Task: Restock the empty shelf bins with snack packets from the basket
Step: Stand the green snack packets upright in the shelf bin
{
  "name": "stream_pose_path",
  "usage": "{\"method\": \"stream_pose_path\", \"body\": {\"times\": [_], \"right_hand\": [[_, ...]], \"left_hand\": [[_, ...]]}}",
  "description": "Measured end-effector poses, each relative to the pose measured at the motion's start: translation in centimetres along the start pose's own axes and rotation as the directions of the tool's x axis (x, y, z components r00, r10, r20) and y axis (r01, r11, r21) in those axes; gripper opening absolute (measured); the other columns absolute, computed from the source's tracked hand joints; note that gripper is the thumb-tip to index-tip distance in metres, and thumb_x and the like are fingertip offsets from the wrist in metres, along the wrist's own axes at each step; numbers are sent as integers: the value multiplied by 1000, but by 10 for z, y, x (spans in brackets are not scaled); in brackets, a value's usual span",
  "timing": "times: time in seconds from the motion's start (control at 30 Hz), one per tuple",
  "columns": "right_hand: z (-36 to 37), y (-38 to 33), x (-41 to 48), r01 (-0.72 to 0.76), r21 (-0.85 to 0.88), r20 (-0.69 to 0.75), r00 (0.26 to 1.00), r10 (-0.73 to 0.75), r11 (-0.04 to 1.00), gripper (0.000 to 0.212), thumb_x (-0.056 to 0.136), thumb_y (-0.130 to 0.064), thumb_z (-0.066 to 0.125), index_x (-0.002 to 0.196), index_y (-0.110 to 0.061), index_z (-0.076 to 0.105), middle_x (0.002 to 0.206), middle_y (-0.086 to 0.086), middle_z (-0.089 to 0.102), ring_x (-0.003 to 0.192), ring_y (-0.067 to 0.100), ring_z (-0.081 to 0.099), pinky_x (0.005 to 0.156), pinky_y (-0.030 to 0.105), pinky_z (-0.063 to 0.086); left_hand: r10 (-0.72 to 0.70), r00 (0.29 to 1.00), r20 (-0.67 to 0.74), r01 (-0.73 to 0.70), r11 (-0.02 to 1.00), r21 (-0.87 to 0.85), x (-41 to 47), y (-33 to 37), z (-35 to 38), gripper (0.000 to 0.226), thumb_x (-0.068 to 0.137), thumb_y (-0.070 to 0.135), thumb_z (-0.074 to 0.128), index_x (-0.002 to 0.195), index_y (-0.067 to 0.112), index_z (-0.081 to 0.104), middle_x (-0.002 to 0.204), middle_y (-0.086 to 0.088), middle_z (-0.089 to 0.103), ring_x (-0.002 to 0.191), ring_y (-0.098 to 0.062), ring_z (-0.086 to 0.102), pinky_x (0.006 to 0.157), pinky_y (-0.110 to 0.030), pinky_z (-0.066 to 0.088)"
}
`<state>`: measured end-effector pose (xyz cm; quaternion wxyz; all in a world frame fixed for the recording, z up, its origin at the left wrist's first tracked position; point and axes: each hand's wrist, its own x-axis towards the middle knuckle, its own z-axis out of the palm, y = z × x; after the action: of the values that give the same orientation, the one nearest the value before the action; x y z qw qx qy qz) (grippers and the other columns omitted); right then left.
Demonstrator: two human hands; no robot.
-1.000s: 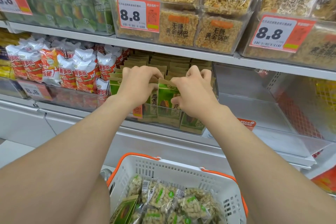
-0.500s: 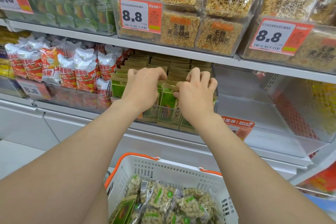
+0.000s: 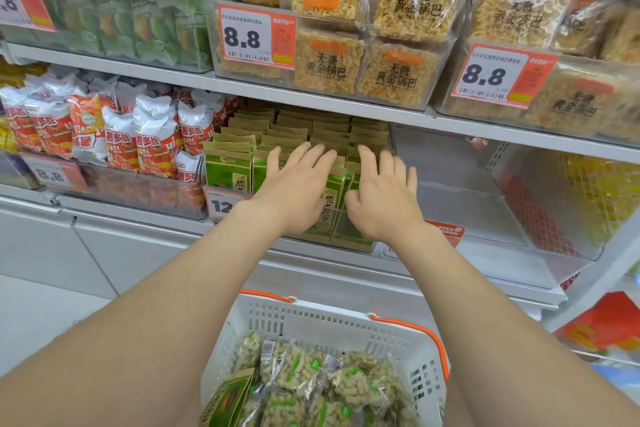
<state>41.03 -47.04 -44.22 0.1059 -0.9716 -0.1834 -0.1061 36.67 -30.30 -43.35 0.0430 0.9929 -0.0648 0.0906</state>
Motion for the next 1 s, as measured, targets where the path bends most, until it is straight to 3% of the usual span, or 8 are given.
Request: {"method": "stream_pose_path", "body": {"times": [0.1, 0.2, 0.3, 0.4, 0.5, 0.63, 0.87, 1.0], "right_hand": [[-6, -7, -7, 12, -10, -256, 967, -14, 1000, 61, 87, -25, 55, 145, -15, 42, 142, 15, 44, 132, 39, 38, 113, 56, 35], [-16, -21, -21, 104, -6, -431, 897, -96, 995, 29, 81, -16, 60, 109, -18, 54, 112, 8, 49, 102, 31, 45, 83, 44, 45], [-15, -32, -36, 211, 69, -238, 953, -189, 975, 5, 85, -17, 59, 89, -18, 59, 95, 1, 55, 88, 25, 53, 75, 40, 50], [-4, -39, -49, 238, 159, 93, 963, -254, 958, 18, 82, -14, 54, 88, -20, 70, 88, 3, 68, 80, 28, 65, 71, 42, 60], [13, -45, -61, 297, 84, 274, 911, -308, 951, 25, 88, -14, 53, 101, -18, 73, 93, 10, 70, 85, 35, 66, 69, 41, 58], [54, -57, -74, 310, 102, 437, 839, -323, 945, 27, 92, -15, 52, 106, -19, 74, 99, 12, 71, 89, 36, 65, 72, 41, 58], [146, -60, -111, 388, -53, 689, 681, -247, 920, 16, 95, -9, 50, 103, -13, 63, 110, 11, 64, 99, 34, 65, 73, 36, 46], [194, -75, -143, 501, 2, 680, 634, -369, 865, 36, 98, -5, 51, 132, -12, 55, 115, 12, 65, 100, 37, 67, 73, 39, 42]], "left_hand": [[-12, 997, -78, 6, 997, -73, -6, 1, -5, 75, 98, 24, 64, 161, 22, 24, 167, -7, 21, 156, -30, 14, 122, -61, 16], [-37, 955, -295, 15, 997, -74, -16, 1, -14, 50, 86, 19, 69, 130, 26, 47, 129, -3, 42, 121, -29, 38, 99, -47, 36], [-50, 953, -298, 17, 994, -112, -30, -2, -22, 26, 86, 15, 68, 102, 26, 49, 104, 3, 51, 99, -24, 48, 83, -41, 43], [-51, 996, -78, 36, 984, -176, -48, -15, -21, 12, 90, 20, 63, 96, 27, 56, 90, 5, 63, 87, -26, 63, 74, -44, 56], [-21, 972, 236, 33, 998, -46, -64, -24, -11, 20, 94, 32, 62, 114, 28, 60, 97, 3, 62, 96, -28, 66, 80, -45, 59], [-35, 840, 542, -14, 996, 87, -81, -28, 18, 32, 97, 34, 60, 127, 21, 61, 121, -6, 63, 112, -32, 64, 92, -45, 56], [-9, 701, 713, -120, 984, 131, -103, -23, 62, 27, 101, 12, 54, 126, 14, 65, 123, -6, 68, 100, -26, 68, 77, -36, 55], [-35, 701, 712, -92, 986, 139, -105, -28, 61, 26, 100, 3, 53, 121, 14, 63, 116, -6, 65, 74, -23, 53, 54, -30, 36]]}}
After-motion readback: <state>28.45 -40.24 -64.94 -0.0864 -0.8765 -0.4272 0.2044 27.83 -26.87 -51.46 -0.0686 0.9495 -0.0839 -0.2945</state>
